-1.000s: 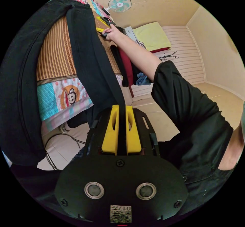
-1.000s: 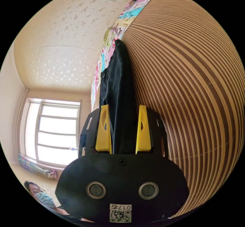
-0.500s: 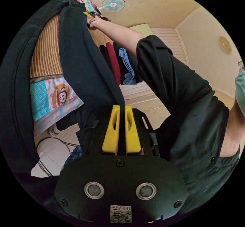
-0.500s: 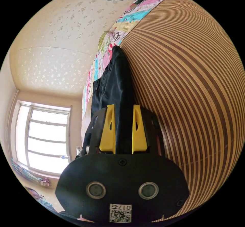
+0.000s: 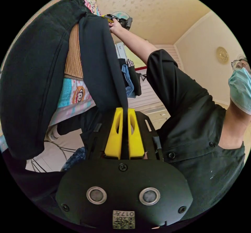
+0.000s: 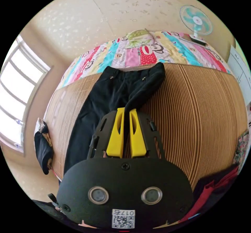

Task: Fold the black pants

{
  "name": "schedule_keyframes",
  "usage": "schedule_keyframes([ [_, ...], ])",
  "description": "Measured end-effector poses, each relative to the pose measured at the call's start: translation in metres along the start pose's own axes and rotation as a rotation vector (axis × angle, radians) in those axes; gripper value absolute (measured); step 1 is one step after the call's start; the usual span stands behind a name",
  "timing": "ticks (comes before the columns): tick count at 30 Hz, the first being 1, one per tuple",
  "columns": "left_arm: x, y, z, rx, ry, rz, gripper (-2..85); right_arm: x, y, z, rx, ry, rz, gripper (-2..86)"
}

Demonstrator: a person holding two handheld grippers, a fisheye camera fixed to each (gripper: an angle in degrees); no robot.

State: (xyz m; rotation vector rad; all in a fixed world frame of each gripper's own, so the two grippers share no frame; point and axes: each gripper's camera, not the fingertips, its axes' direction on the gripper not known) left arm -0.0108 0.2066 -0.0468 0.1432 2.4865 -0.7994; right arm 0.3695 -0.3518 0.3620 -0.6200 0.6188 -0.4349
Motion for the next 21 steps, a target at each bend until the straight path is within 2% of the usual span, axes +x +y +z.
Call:
schedule_keyframes([
  [3,-0.006,0.007,-0.024,0.033,0.050,-0.025,3.4,-0.081,-0.018,0.015,-0.054,0.163,-0.135,2.0],
  [8,-0.015,0.030,-0.068,0.125,0.068,-0.103,3.4,-0.167,-0.019,0.046,0.000,0.120,-0.138,2.3],
  [12,-0.006,0.047,-0.111,0.170,-0.050,-0.134,3.5,-0.186,-0.002,0.088,0.011,-0.139,-0.068,3.0],
  [15,-0.010,0.053,-0.129,0.158,-0.149,-0.205,3.7,-0.174,0.012,0.125,-0.061,-0.332,-0.005,4.2],
  [19,-0.013,0.059,-0.139,0.224,-0.210,-0.246,4.0,-0.154,0.033,0.130,-0.055,-0.650,-0.052,5.1],
  [21,-0.015,0.059,-0.139,0.225,-0.210,-0.252,4.6,-0.150,0.048,0.117,-0.062,-0.684,-0.115,5.9],
])
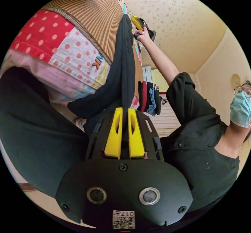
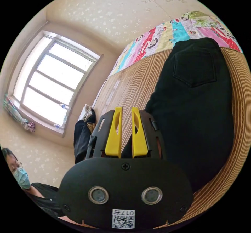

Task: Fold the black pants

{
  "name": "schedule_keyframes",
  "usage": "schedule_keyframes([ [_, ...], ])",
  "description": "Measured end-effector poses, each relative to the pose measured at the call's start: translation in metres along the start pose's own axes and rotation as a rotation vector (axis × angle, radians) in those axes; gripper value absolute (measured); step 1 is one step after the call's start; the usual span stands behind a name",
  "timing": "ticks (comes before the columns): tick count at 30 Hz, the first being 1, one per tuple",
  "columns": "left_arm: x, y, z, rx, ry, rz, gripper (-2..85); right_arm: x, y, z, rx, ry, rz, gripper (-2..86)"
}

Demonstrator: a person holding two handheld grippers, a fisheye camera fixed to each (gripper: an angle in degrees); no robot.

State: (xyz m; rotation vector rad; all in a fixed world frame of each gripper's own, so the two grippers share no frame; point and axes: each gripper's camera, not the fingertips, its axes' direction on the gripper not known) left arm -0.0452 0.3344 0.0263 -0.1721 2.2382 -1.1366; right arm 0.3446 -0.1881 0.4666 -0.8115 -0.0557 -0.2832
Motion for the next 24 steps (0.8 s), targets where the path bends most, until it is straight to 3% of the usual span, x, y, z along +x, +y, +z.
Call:
schedule_keyframes([
  [4,0.002,-0.006,0.002,0.002,-0.040,-0.011,7.8,-0.038,0.077,-0.034,-0.141,0.118,-0.229,7.5],
  [8,0.009,-0.018,0.001,0.035,-0.046,-0.018,11.5,-0.052,0.193,-0.074,-0.142,0.105,-0.198,8.7],
  [16,0.052,-0.062,0.031,0.056,-0.140,0.071,12.4,-0.086,0.433,-0.130,0.214,0.202,0.134,8.4],
  [21,0.064,-0.075,0.064,-0.011,-0.270,0.048,7.9,-0.084,0.461,-0.085,0.036,0.110,0.118,8.4],
  [24,0.073,-0.072,0.071,-0.005,-0.266,0.012,5.1,-0.089,0.460,-0.088,0.056,0.107,0.130,6.3],
])
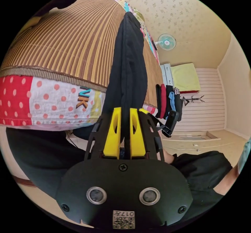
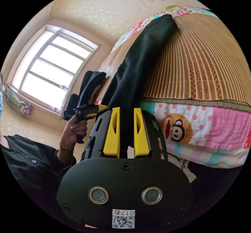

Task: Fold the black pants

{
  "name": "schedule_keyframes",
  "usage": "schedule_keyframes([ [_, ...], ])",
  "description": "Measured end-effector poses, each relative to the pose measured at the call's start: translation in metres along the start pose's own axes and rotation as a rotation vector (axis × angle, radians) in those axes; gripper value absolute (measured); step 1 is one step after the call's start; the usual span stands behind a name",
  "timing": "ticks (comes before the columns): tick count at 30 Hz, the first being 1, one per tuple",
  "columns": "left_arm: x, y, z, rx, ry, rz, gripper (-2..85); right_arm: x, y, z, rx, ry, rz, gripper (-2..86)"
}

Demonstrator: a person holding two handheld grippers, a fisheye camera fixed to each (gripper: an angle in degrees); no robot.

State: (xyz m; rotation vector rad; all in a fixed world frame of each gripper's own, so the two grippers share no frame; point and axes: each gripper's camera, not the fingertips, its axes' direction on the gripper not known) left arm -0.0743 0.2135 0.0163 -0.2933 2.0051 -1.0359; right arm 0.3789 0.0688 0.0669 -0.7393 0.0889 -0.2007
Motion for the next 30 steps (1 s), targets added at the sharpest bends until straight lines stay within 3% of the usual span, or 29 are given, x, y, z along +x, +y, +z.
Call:
schedule_keyframes([
  [3,0.019,0.008,-0.012,0.025,0.060,0.064,4.4,-0.015,-0.002,-0.011,0.021,0.049,-0.016,4.0],
  [8,0.031,0.007,-0.047,0.075,0.198,0.152,4.0,-0.035,-0.006,-0.035,0.135,-0.095,-0.078,2.7],
  [11,0.016,0.005,-0.043,-0.002,0.111,0.097,4.0,-0.046,-0.011,-0.027,0.091,-0.054,-0.153,2.5],
  [15,-0.020,0.020,-0.012,-0.059,-0.051,0.004,4.0,-0.027,-0.003,0.013,-0.099,0.049,-0.074,2.7],
  [21,-0.006,0.025,0.010,-0.114,-0.204,0.065,4.9,-0.017,0.012,0.016,-0.092,0.058,-0.068,3.6],
  [27,0.009,0.038,-0.038,0.124,-0.226,0.123,9.1,-0.013,0.010,-0.006,0.004,0.061,-0.047,6.9],
  [30,-0.003,0.028,-0.030,0.118,-0.201,0.125,10.5,-0.005,0.004,0.003,-0.026,0.010,-0.027,7.9],
])
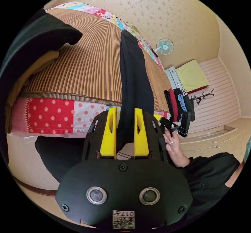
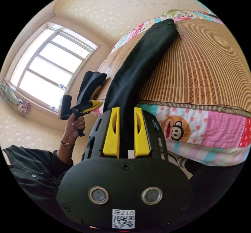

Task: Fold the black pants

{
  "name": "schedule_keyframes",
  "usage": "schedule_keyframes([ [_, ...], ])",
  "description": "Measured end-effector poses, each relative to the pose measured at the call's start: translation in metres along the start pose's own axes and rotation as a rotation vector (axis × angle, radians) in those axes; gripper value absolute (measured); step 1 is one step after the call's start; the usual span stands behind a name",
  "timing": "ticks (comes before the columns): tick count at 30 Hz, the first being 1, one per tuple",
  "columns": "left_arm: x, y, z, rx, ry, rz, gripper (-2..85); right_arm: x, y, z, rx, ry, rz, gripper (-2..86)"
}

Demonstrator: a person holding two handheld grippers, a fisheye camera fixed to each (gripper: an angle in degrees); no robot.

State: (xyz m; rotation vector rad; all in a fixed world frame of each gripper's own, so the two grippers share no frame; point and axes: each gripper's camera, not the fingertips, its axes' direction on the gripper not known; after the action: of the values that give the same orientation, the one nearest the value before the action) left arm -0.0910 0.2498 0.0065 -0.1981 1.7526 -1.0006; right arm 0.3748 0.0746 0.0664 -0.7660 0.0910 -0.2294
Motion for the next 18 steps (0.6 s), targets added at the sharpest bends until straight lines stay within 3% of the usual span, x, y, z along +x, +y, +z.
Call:
schedule_keyframes([
  [9,0.012,0.034,0.045,-0.059,0.218,0.002,4.9,-0.002,0.000,-0.016,-0.087,-0.013,0.012,3.7],
  [14,0.021,0.055,0.081,-0.235,0.154,-0.001,6.2,0.014,0.025,-0.022,-0.210,0.151,-0.008,4.2],
  [18,0.020,0.066,0.065,-0.109,0.115,0.003,7.9,0.017,0.014,-0.052,-0.078,0.188,0.055,6.7],
])
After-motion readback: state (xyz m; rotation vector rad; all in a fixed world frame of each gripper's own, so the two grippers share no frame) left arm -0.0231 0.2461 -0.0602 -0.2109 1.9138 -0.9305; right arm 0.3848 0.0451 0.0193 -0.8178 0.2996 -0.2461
